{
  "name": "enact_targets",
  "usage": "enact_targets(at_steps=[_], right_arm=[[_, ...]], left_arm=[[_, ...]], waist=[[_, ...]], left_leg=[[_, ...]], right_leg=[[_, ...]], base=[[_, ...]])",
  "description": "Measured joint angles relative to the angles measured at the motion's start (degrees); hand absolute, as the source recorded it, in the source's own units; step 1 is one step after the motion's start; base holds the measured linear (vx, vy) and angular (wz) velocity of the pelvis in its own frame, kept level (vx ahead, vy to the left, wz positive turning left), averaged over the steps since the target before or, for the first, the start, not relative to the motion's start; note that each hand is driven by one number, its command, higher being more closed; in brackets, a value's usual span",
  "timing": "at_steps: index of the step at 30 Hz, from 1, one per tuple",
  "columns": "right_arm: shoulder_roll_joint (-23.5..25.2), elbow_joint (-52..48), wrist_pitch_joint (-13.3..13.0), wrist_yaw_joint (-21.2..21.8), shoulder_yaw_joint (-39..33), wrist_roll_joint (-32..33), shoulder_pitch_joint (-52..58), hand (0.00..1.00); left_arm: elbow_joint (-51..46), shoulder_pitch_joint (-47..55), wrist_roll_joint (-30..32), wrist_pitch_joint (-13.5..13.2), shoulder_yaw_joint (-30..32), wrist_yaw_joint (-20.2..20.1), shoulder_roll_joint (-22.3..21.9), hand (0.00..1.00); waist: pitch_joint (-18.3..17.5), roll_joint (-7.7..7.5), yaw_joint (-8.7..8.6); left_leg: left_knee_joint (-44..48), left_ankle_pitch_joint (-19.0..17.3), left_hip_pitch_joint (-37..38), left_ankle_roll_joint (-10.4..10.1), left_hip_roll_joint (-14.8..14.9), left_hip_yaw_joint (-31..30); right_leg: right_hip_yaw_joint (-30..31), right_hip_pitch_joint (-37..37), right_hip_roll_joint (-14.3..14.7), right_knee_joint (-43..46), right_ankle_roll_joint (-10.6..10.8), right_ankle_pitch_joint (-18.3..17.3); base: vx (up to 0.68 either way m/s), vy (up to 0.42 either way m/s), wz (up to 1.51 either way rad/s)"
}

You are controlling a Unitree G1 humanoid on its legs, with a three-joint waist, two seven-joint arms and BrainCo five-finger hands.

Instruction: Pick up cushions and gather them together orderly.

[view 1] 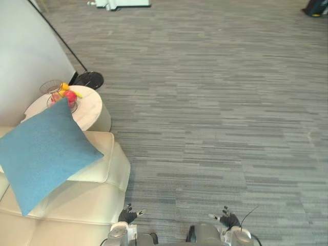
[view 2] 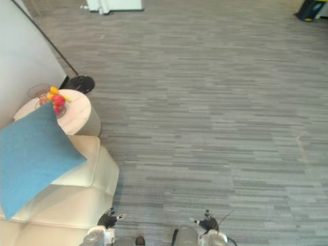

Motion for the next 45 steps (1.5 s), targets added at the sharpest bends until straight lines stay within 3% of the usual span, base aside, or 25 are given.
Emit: enact_targets(at_steps=[1, 2, 3, 5, 7, 8, 9, 10, 11, 14, 15, 16, 17, 19, 21, 23, 26, 28, 31, 33, 35, 37, 39, 42, 45], right_arm=[[-0.33, 1.19, 0.15, 0.05, -0.24, 0.0, 0.82, 0.0], [-0.67, 1.38, 0.26, 0.04, -0.32, -0.03, 0.75, 0.0], [-0.52, 1.38, 0.32, -0.03, -1.05, -0.05, 1.08, 0.0], [-0.2, 1.38, 0.72, 0.0, -1.87, 0.08, 1.86, 0.0], [-0.19, 0.67, 0.93, -0.06, -1.86, 0.12, 3.49, 0.0], [-0.17, 0.53, 0.97, -0.08, -1.78, 0.12, 3.8, 0.0], [0.11, -0.15, 0.99, -0.06, -1.79, 0.19, 4.43, 0.0], [0.17, -0.26, 0.99, -0.06, -1.87, 0.18, 4.52, 0.0], [0.34, -0.31, 0.99, -0.04, -2.04, 0.19, 4.5, 0.0], [0.35, -0.25, 0.96, -0.03, -2.08, 0.17, 4.08, 0.0], [0.31, -0.07, 0.99, -0.02, -2.17, 0.17, 4.09, 0.0], [-0.03, 0.1, 1.07, 0.0, -2.45, 0.11, 4.17, 0.0], [0.09, 0.59, 1.15, -0.11, -2.55, 0.07, 3.82, 0.0], [2.12, 1.26, 1.14, 0.02, -1.71, -0.04, 2.89, 0.0], [3.08, 1.34, 1.14, 0.12, -1.3, -0.37, 2.33, 0.0], [2.89, 1.58, 1.15, 0.54, -1.3, -0.48, 2.29, 0.0], [2.97, 1.21, 1.08, 1.27, -1.37, -0.38, 2.11, 0.0], [2.98, 1.21, 1.07, 1.54, -1.28, -0.4, 2.13, 0.0], [2.63, 1.14, 0.77, 1.56, -1.24, -0.29, 1.97, 0.0], [2.33, 1.17, 0.62, 1.57, -1.25, -0.27, 1.88, 0.0], [2.15, 2.1, 0.82, 1.48, -1.52, -0.32, 2.69, 0.0], [1.13, 2.6, 0.96, 1.4, -2.06, -0.33, 3.15, 0.0], [0.64, 2.17, 1.03, 1.33, -2.07, -0.25, 3.53, 0.0], [1.44, 1.0, 1.08, 1.16, -2.31, -0.24, 5.24, 0.0], [2.36, 0.87, 1.06, 1.07, -3.21, 0.02, 5.77, 0.0]], left_arm=[[0.65, 0.36, 0.03, 0.05, 0.62, 0.08, -0.59, 0.0], [0.51, 0.53, 0.03, -0.04, 0.87, 0.06, -0.91, 0.0], [-0.42, 0.6, 0.08, -0.23, 2.18, -0.09, -1.44, 0.0], [-0.43, 0.78, 0.13, -0.12, 3.88, -0.06, -2.67, 0.0], [-1.88, 0.89, 0.15, -0.07, 5.79, -0.12, -4.22, 0.0], [-2.95, 1.09, 0.14, -0.06, 6.21, -0.12, -4.36, 0.0], [-3.93, 1.32, 0.13, -0.09, 6.31, -0.08, -4.33, 0.0], [-3.94, 1.29, 0.13, -0.11, 6.25, -0.09, -4.33, 0.0], [-3.88, 1.23, 0.13, -0.12, 6.16, -0.11, -4.32, 0.0], [-3.5, 0.86, 0.15, -0.06, 4.47, -0.12, -3.83, 0.0], [-2.93, 0.59, 0.15, -0.09, 3.95, -0.11, -3.82, 0.0], [-2.54, 0.72, 0.14, -0.08, 3.5, -0.11, -3.82, 0.0], [-2.46, 0.55, 0.17, -0.12, 3.31, -0.11, -3.24, 0.0], [-1.53, 0.77, 0.21, -0.03, 2.81, -0.24, -0.94, 0.0], [-1.4, 0.74, 0.26, 0.05, 2.87, -0.47, 0.38, 0.0], [-0.53, 0.85, 0.73, 0.06, 2.99, -0.6, 0.29, 0.0], [0.19, 1.17, 1.8, 0.22, 2.32, -0.62, 0.74, 0.0], [0.77, 1.28, 2.35, 0.34, 1.74, -0.61, 1.52, 0.0], [0.76, 1.68, 2.33, 0.55, 1.75, -0.57, 1.99, 0.0], [0.9, 1.83, 2.34, 0.62, 1.75, -0.58, 1.97, 0.0], [1.09, 1.79, 2.34, 0.62, 1.85, -0.53, 2.14, 0.0], [0.66, 2.11, 2.36, 0.25, 2.54, -0.58, 0.97, 0.0], [0.69, 2.34, 2.45, 0.16, 3.61, -0.57, -0.32, 0.0], [-0.6, 2.23, 3.48, -0.02, 4.85, -0.64, -1.61, 0.0], [-2.14, 2.27, 3.55, -0.11, 5.08, -0.65, -1.67, 0.0]], waist=[[0.14, 0.2, -0.1], [-0.1, 0.71, 0.31], [-0.03, 0.48, 0.48], [0.11, 0.42, 0.05], [0.13, 0.39, -0.32], [0.13, 0.35, -0.03], [0.15, 0.17, 0.29], [0.17, 0.15, 0.33], [0.02, -0.24, 0.44], [-0.41, -0.48, 0.66], [-0.55, -0.2, 0.65], [-0.93, 0.62, 0.66], [-1.21, 0.16, 0.85], [-2.45, -2.6, 0.92], [-2.48, -3.49, 0.87], [-2.39, -2.9, 0.94], [-2.32, -2.94, 0.15], [-2.53, -3.36, -0.28], [-2.4, -2.82, -0.93], [-2.4, -2.78, -1.74], [-2.42, -3.36, -2.03], [-2.48, -2.12, -1.0], [-2.54, -0.91, -1.48], [-2.31, -1.09, -1.72], [-2.25, -2.18, -1.11]], left_leg=[[2.01, -3.17, 1.02, -3.77, 1.31, -2.88], [2.33, -3.15, 0.75, -3.81, 1.97, -3.21], [3.63, -2.16, 0.68, -4.64, 2.08, -3.4], [7.68, -1.78, -0.07, -5.97, 2.85, -3.13], [24.58, -1.41, -7.77, -10.29, 6.27, 0.57], [29.99, -1.39, -10.07, -10.09, 8.51, 4.46], [35.2, -1.86, -12.31, -7.54, 12.43, 12.57], [35.35, -2.17, -12.36, -6.72, 13.29, 14.79], [32.37, -2.52, -13.02, -4.84, 13.93, 21.19], [19.26, 0.14, -14.11, -1.92, 11.24, 28.86], [11.69, 4.12, -14.2, -1.69, 9.96, 32.15], [4.85, 11.31, -14.1, -0.83, 9.09, 34.36], [4.25, 11.53, -13.88, -0.27, 8.08, 34.42], [1.68, 11.76, -13.68, 0.53, 5.03, 33.52], [2.34, 10.36, -13.46, 1.24, 3.85, 32.8], [2.57, 8.2, -11.54, 1.53, 2.48, 31.63], [2.02, 5.41, -7.86, 1.86, -0.18, 27.67], [1.37, 4.41, -6.43, 1.83, -1.13, 24.46], [-0.93, 5.16, -4.3, 1.79, -1.22, 18.72], [-1.72, 5.45, -3.92, 0.95, -1.09, 14.96], [-1.76, 5.22, -3.56, -1.64, -1.4, 10.17], [-2.96, 5.97, -3.21, -2.89, -0.12, 9.09], [-3.53, 6.63, -3.3, -3.9, 0.37, 7.92], [0.36, 6.06, -4.12, -3.61, 2.72, 12.68], [9.18, 2.45, -7.38, -1.18, 6.26, 23.7]], right_leg=[[1.53, 0.98, 0.72, -1.21, -1.03, 9.03], [1.47, 0.97, 0.94, 0.19, -0.96, 8.35], [0.71, 0.91, 0.52, 4.16, -1.81, 3.85], [-3.15, 2.48, -1.09, 7.16, -3.05, -0.55], [-9.03, 7.76, -2.03, 5.75, -3.88, -3.25], [-10.74, 9.63, -2.02, 5.07, -4.31, -3.93], [-13.82, 13.31, -2.1, 3.48, -4.63, -4.58], [-14.79, 14.41, -2.23, 2.88, -4.62, -4.58], [-17.01, 16.82, -3.13, 0.77, -4.6, -4.57], [-20.3, 18.81, -5.42, -2.0, -3.29, -4.12], [-21.65, 19.59, -5.88, -3.25, -2.2, -3.68], [-22.69, 20.48, -5.27, -4.6, -0.72, -3.52], [-22.32, 20.81, -5.48, -5.09, 0.07, -3.47], [-21.1, 22.79, -5.77, -10.52, 2.06, -1.29], [-20.97, 23.93, -6.78, -10.65, 2.79, -0.37], [-19.7, 23.51, -8.71, -4.04, 2.83, -0.36], [-12.72, 16.9, -13.42, 17.49, 3.16, 0.23], [-8.4, 13.8, -12.05, 22.03, 3.5, -3.35], [-4.42, 9.58, -6.22, 15.02, 1.44, -6.13], [-0.07, 7.77, -2.73, 6.96, 0.76, -4.75], [1.47, 9.64, -1.28, -1.97, -0.82, 3.36], [-0.92, 9.98, -0.94, -1.27, -1.5, 2.18], [-3.79, 11.1, -0.8, -1.33, -1.59, 1.67], [-7.99, 15.55, -0.7, -2.74, -1.53, 1.48], [-9.95, 18.32, -0.65, -4.32, -2.33, 0.89]], base=[[0.44, -0.342, 0.99], [0.5, -0.405, 1.0], [0.31, -0.273, 0.58], [0.33, -0.315, 1.06], [0.33, -0.332, 1.31], [0.28, -0.254, 1.05], [0.18, -0.142, 0.74], [0.19, -0.111, 0.88], [0.11, -0.059, 0.62], [0.18, -0.004, 0.69], [0.2, 0.093, 0.7], [0.25, 0.137, 0.61], [0.26, 0.123, 0.51], [0.28, 0.132, 0.41], [0.2, 0.111, 0.32], [0.18, 0.136, 0.29], [0.17, 0.114, 0.68], [0.16, 0.005, 0.87], [0.17, -0.056, 0.94], [0.17, -0.148, 1.11], [0.24, -0.255, 1.18], [0.25, -0.226, 0.57], [0.2, -0.152, 0.64], [0.17, -0.108, 0.99], [0.06, 0.011, 0.59]])
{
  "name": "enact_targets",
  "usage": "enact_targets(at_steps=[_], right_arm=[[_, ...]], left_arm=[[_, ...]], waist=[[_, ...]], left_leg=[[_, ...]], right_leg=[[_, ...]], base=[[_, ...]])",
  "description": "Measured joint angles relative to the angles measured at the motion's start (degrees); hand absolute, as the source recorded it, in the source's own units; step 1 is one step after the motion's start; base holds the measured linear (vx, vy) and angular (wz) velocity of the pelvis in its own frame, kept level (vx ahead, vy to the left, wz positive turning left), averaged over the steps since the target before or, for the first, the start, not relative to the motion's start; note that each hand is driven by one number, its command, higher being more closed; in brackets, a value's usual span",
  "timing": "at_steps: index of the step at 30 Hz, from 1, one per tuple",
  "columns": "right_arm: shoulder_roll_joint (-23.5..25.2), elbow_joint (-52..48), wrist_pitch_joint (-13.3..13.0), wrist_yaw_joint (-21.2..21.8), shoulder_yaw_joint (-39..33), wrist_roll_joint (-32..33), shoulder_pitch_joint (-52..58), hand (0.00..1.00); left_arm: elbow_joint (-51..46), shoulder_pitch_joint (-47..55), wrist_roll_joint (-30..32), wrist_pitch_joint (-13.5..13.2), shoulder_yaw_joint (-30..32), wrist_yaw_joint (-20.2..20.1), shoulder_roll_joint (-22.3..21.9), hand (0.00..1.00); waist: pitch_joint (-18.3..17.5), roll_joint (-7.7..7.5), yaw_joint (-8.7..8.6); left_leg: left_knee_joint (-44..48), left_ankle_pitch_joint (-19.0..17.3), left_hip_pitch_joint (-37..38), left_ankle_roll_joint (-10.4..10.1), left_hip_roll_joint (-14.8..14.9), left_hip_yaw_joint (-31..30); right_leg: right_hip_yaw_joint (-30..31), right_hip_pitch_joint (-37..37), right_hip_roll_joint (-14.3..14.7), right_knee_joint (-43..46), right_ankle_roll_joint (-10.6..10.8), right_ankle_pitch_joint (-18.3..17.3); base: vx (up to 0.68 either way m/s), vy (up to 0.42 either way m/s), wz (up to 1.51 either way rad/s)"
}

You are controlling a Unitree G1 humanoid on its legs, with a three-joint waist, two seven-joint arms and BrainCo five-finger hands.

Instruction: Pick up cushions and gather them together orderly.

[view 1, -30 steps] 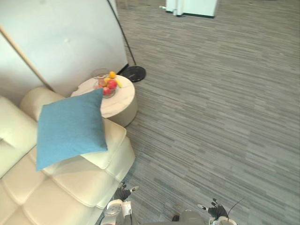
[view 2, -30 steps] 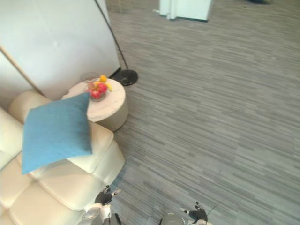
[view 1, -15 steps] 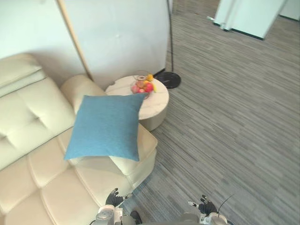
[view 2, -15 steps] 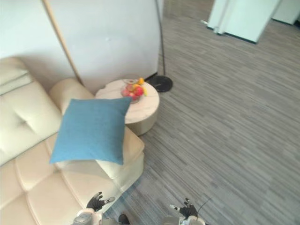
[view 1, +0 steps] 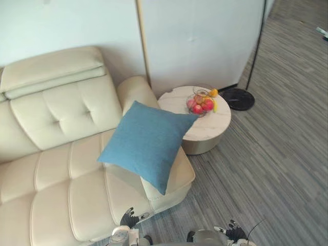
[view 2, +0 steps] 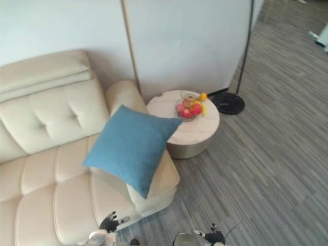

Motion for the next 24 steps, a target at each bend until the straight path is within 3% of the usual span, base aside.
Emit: enact_targets(at_steps=[3, 6, 13, 20, 24], right_arm=[[-0.16, 0.06, 0.02, 0.0, -0.16, 0.12, 0.0, 0.0], [-0.03, 0.22, 0.02, -0.01, 0.2, 0.13, 0.24, 0.0], [-1.29, -0.5, 0.02, -0.28, 0.96, 0.29, -0.39, 0.0], [-0.28, -21.66, -1.71, -1.69, 3.56, 4.2, 0.66, 0.0], [-0.76, -27.4, -3.86, -2.01, 3.53, 4.65, -0.64, 0.0]], left_arm=[[0.22, -0.04, 0.01, 0.06, -0.5, 0.07, 0.46, 0.0], [1.14, 0.27, 0.03, 0.09, -1.54, 0.08, 2.09, 0.0], [2.44, 1.89, 0.41, 0.16, -4.78, 0.12, 3.49, 0.0], [1.32, 3.43, 1.03, 0.01, -4.74, 0.83, 4.19, 0.0], [-1.38, 4.37, 0.79, -0.26, -2.32, 2.05, 7.29, 0.0]], waist=[[-1.09, -0.18, 1.14], [-1.6, -0.63, 1.12], [-3.14, 1.75, 0.71], [-3.79, 1.6, -0.48], [-4.24, 0.32, -0.43]], left_leg=[[-0.92, -0.54, -0.95, -0.42, -1.02, 0.68], [-4.27, 2.04, -0.45, -0.69, -3.37, -2.69], [-20.84, 11.07, 5.0, -1.01, -6.49, -4.8], [-22.73, 11.55, 5.29, -1.14, -6.55, -4.69], [-23.64, 11.63, 5.17, -1.21, -6.76, -4.74]], right_leg=[[1.69, -0.44, 0.12, -2.22, 0.63, -0.82], [2.08, -0.51, -0.34, -4.08, 0.94, -0.17], [2.17, -1.79, 0.06, -5.75, 0.72, 1.25], [3.69, -3.11, 0.67, -5.75, 1.05, 1.14], [3.74, -3.56, 0.75, -5.96, 0.63, 1.39]], base=[[0.03, 0.052, 0.12], [-0.02, 0.021, 0.1], [-0.05, -0.021, 0.01], [-0.01, -0.011, -0.1], [0.06, -0.003, -0.01]])
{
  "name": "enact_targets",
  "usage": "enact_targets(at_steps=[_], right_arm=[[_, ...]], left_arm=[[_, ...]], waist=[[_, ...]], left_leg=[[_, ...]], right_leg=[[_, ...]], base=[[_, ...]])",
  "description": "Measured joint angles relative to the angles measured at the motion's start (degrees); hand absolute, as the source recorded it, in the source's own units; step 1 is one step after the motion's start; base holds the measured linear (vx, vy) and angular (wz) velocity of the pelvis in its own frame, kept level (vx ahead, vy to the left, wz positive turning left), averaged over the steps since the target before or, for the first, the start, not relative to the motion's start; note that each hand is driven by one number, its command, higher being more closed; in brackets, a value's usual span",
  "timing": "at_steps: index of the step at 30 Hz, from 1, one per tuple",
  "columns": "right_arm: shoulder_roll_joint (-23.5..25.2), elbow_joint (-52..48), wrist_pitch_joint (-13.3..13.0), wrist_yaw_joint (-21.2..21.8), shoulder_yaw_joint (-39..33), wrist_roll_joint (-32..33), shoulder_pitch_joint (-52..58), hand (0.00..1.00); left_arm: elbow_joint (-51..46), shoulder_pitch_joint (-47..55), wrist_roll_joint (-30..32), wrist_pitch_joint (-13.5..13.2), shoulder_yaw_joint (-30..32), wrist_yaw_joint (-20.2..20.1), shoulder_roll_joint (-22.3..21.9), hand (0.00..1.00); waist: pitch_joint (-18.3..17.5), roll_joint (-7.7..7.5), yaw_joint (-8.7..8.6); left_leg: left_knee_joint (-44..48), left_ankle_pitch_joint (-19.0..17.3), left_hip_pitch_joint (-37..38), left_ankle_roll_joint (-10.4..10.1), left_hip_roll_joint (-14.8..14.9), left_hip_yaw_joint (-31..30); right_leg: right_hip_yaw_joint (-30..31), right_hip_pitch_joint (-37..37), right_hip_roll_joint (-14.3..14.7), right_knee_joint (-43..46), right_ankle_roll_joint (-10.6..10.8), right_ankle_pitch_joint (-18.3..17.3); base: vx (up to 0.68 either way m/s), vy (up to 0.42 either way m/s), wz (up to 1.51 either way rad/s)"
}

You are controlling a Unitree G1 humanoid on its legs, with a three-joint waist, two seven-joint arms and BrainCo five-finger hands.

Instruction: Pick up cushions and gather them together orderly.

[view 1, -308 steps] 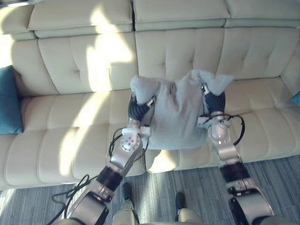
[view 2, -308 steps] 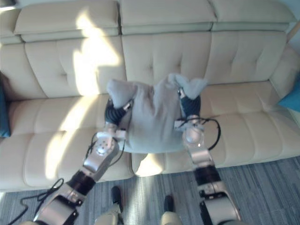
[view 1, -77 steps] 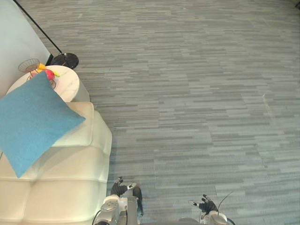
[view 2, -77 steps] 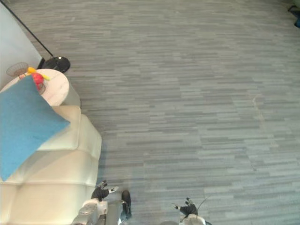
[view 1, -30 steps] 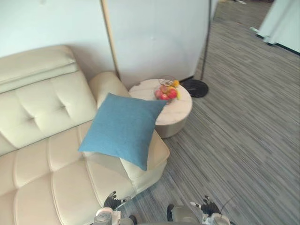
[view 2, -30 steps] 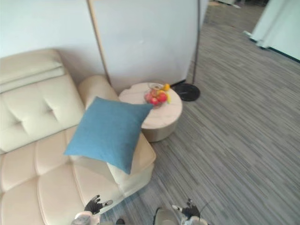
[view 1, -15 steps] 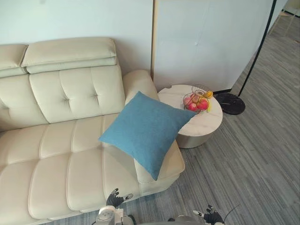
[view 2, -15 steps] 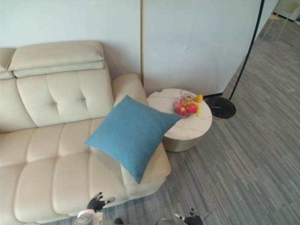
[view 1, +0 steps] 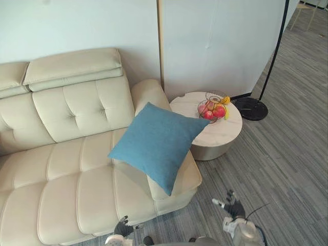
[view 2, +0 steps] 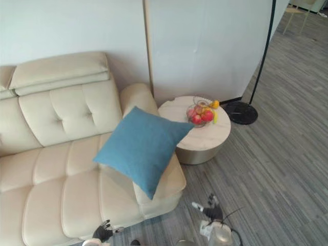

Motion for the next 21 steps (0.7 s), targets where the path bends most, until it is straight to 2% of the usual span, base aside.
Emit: enact_targets(at_steps=[2, 8, 12, 14, 21], right_arm=[[-0.11, -0.06, -0.19, -0.21, 0.1, 0.0, -1.72, 0.0], [-1.84, -1.28, -0.58, -0.33, 3.42, 0.93, -7.49, 0.0], [-2.0, 2.27, -0.88, -0.72, 4.75, 5.33, -14.42, 0.0], [-2.16, 3.87, -0.95, -1.67, 4.93, 7.33, -18.26, 0.0], [-2.13, 11.28, -0.9, -3.39, 4.91, 11.8, -28.91, 0.0]], left_arm=[[-1.83, -0.02, -0.79, -0.14, 0.31, 0.51, 1.19, 0.0], [-7.86, -2.54, -2.51, -1.2, 2.22, 1.8, 1.91, 0.0], [-12.46, -5.17, -4.33, -2.12, 1.71, 2.5, 1.89, 0.0], [-15.11, -6.93, -5.36, -2.44, 0.92, 2.57, 1.9, 0.0], [-22.32, -11.85, -9.53, -3.55, -0.58, 3.88, 1.95, 0.0]], waist=[[-0.14, -0.19, 0.11], [0.07, 1.07, 0.13], [1.12, 1.91, 0.48], [2.5, 2.79, 1.35], [8.2, 5.1, 2.7]], left_leg=[[0.0, 0.01, -0.01, 0.01, -0.32, -0.38], [0.01, 0.27, -1.3, 0.3, -0.66, -3.92], [0.0, 1.68, -4.01, 0.44, -0.65, -6.15], [-0.01, 2.94, -6.24, 0.48, -0.56, -7.02], [-0.07, 5.91, -12.02, 0.53, 0.3, -9.51]], right_leg=[[-0.07, 0.2, -0.01, -0.48, -0.03, 0.07], [-2.32, 1.96, 0.02, -3.39, 0.03, 1.28], [-4.21, 0.81, 0.13, -4.09, -0.39, 1.87], [-5.21, -0.92, 0.11, -4.01, -0.88, 2.5], [-7.21, -7.03, -0.01, -0.68, -1.49, 3.06]], base=[[0.09, -0.011, 0.01], [0.08, -0.016, 0.19], [-0.04, -0.022, 0.31], [-0.08, -0.005, 0.23], [-0.13, -0.003, 0.18]])
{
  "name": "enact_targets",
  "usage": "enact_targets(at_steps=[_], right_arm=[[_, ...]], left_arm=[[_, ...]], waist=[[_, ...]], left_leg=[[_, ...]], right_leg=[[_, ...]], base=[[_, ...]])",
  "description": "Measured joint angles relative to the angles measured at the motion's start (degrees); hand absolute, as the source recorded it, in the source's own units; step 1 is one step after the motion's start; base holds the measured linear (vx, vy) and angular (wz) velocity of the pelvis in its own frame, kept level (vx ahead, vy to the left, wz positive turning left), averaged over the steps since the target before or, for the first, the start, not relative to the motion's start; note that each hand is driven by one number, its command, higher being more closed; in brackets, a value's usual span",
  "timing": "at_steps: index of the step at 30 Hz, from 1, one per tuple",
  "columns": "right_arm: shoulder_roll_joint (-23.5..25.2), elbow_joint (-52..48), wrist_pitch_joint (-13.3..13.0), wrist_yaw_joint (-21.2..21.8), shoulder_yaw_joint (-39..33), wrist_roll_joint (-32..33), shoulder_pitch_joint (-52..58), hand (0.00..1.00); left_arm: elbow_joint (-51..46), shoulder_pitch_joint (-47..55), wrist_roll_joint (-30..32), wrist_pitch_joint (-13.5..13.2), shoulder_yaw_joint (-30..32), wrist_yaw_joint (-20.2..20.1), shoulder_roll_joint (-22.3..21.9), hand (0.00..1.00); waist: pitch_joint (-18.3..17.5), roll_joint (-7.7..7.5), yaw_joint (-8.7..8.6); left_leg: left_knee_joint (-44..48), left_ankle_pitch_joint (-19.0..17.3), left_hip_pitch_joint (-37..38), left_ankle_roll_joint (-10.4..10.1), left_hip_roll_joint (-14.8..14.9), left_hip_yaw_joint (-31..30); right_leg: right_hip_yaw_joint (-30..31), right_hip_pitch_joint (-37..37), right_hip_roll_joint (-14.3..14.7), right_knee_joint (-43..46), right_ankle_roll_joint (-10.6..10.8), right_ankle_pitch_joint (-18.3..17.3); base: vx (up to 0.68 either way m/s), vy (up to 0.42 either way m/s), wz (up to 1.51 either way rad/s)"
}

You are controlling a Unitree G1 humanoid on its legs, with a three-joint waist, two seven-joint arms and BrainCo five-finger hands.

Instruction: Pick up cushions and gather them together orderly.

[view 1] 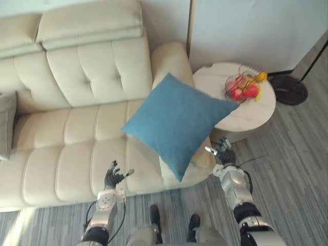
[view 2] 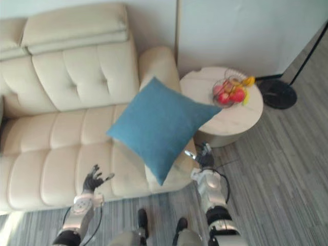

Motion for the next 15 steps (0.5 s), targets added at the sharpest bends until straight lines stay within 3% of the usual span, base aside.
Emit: enact_targets(at_steps=[8, 12, 13, 15], right_arm=[[-0.01, 5.62, 0.14, -0.8, 3.32, 4.55, -8.94, 0.0], [-0.07, 8.32, 0.13, -0.96, 4.71, 5.68, -14.79, 0.0], [-0.1, 10.32, 0.07, -1.19, 4.74, 5.77, -17.4, 1.0], [-0.31, 10.93, 0.08, -1.29, 4.78, 5.79, -18.65, 1.0]], left_arm=[[-3.83, -3.61, -2.73, -1.63, -0.69, 1.02, 0.09, 0.0], [-4.38, -6.19, -4.25, -2.49, -2.76, 1.05, 0.2, 0.0], [-4.94, -6.59, -4.92, -2.8, -2.76, 1.1, 0.35, 0.0], [-5.33, -6.84, -5.17, -2.93, -2.77, 1.15, 0.62, 0.0]], waist=[[2.32, 1.49, 0.98], [4.3, 2.32, 2.46], [4.87, 2.64, 2.79], [5.48, 2.67, 3.13]], left_leg=[[0.0, 1.95, -5.83, 0.13, -0.11, -0.14], [0.0, 2.64, -6.51, 0.29, -0.69, -0.21], [0.0, 3.02, -7.19, 0.36, -0.76, -0.54], [0.0, 3.21, -7.56, 0.25, -0.75, -0.68]], right_leg=[[0.24, -7.59, -0.96, 4.0, -0.05, 0.45], [0.41, -9.65, -2.09, 7.2, -0.25, -0.47], [0.35, -10.58, -2.25, 8.02, -0.32, -0.6], [0.36, -11.15, -2.32, 8.53, -0.41, -0.66]], base=[[-0.06, 0.005, 0.0], [-0.04, -0.008, 0.03], [-0.03, -0.024, 0.07], [-0.03, -0.031, 0.05]])
